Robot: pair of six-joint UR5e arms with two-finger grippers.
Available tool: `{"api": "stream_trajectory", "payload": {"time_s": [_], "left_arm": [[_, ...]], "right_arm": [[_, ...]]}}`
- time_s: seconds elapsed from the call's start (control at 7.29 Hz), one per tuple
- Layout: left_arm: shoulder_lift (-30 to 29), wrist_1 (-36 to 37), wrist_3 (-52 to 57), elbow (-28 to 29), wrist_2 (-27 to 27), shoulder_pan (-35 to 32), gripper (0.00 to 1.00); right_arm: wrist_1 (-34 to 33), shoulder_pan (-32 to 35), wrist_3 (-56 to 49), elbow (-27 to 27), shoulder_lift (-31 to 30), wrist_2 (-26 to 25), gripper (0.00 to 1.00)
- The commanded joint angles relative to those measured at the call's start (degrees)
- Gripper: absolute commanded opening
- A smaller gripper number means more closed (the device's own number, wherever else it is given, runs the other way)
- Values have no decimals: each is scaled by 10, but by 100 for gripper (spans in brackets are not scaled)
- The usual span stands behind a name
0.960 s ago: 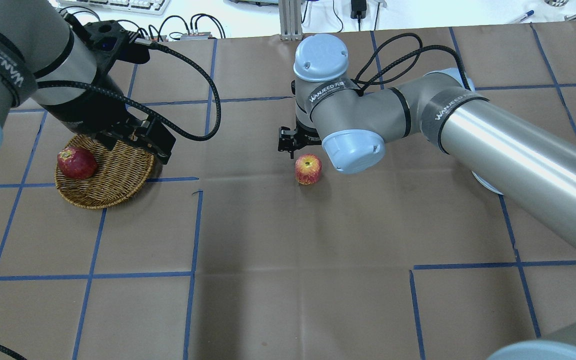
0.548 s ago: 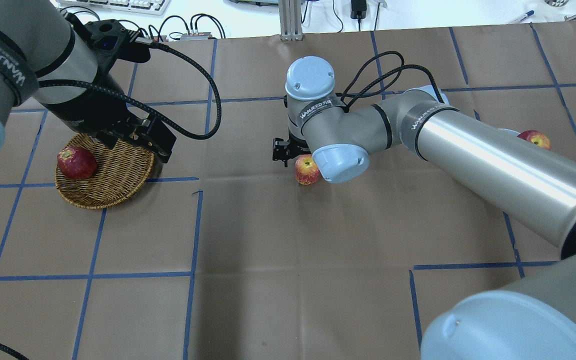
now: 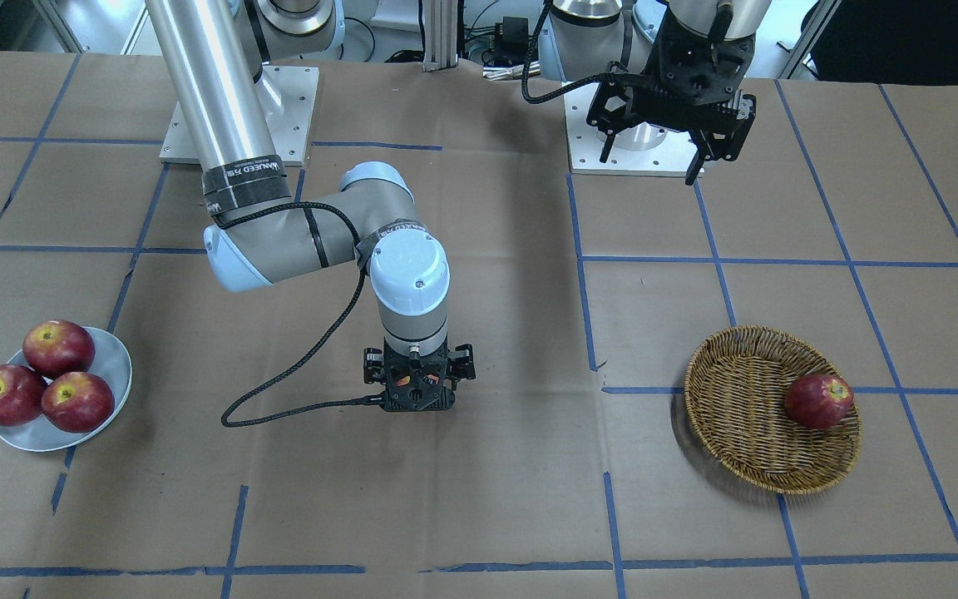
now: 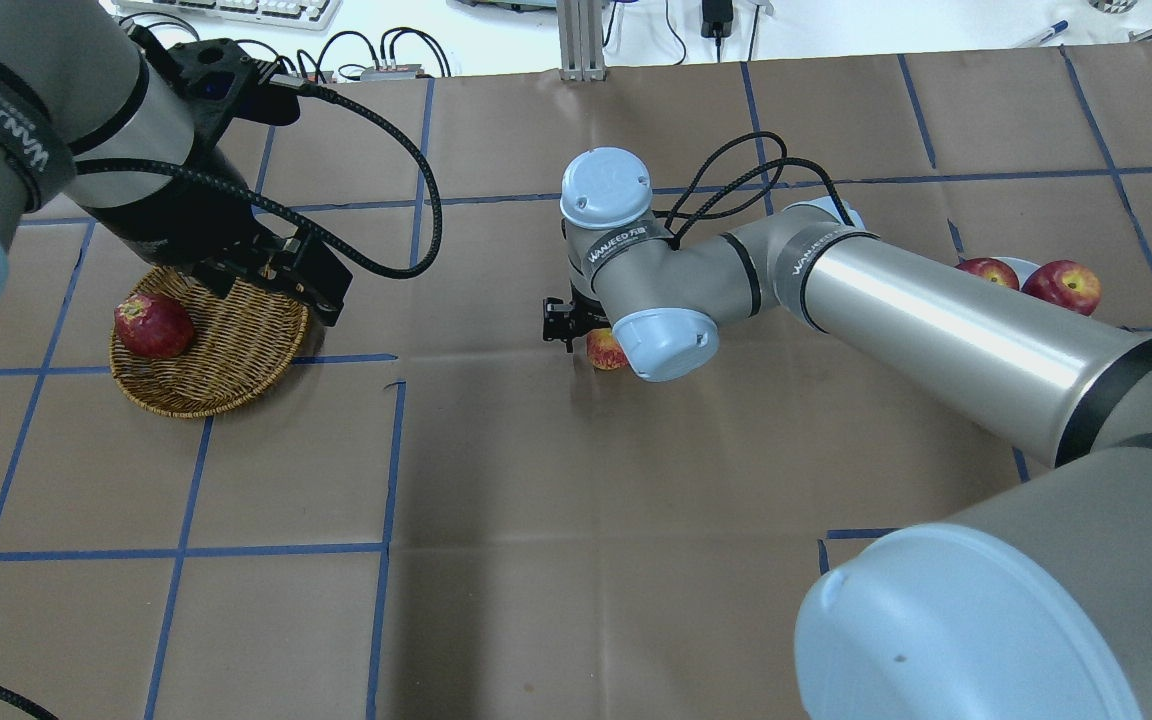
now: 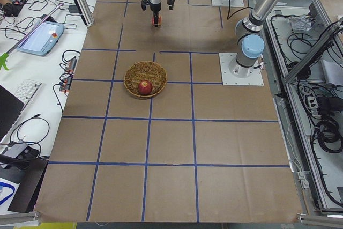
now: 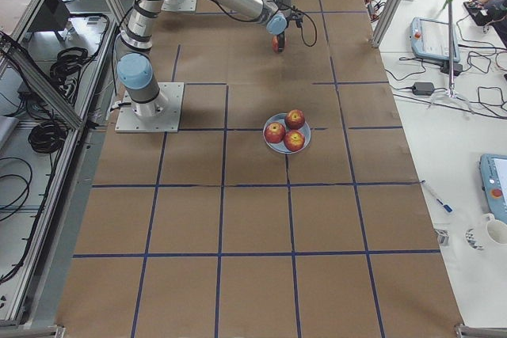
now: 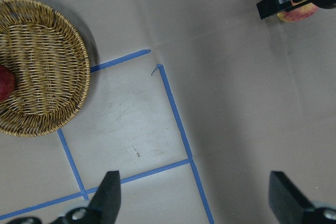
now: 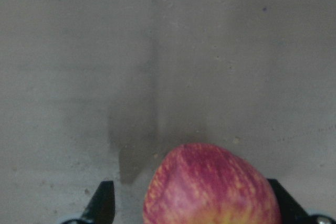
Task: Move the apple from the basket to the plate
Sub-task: 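Lower the right gripper and close it on the apple, then lift the apple and carry it with the right gripper to the plate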
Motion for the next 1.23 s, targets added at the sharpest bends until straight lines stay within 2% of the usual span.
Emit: {"api": "stream_trajectory", "payload": {"time_s": [0.0, 0.14, 0.41, 0.55, 0.82, 1.1], "left_arm": [[0, -1, 0, 0, -1, 0, 99], [0, -1, 0, 0, -1, 0, 99], [0, -1, 0, 0, -1, 0, 99], [0, -2, 0, -1, -1, 0, 99], [0, -2, 0, -1, -1, 0, 99], [0, -2, 0, -1, -2, 0, 99]], "right_arm": [[7, -3, 0, 1, -6, -1, 67], [7, -3, 0, 1, -6, -1, 56], [8, -5, 0, -9, -18, -1, 54], [26, -18, -4, -9, -51, 0, 54], [110, -88, -54, -9, -122, 5, 55], [178, -189, -179, -3, -187, 1, 55]]}}
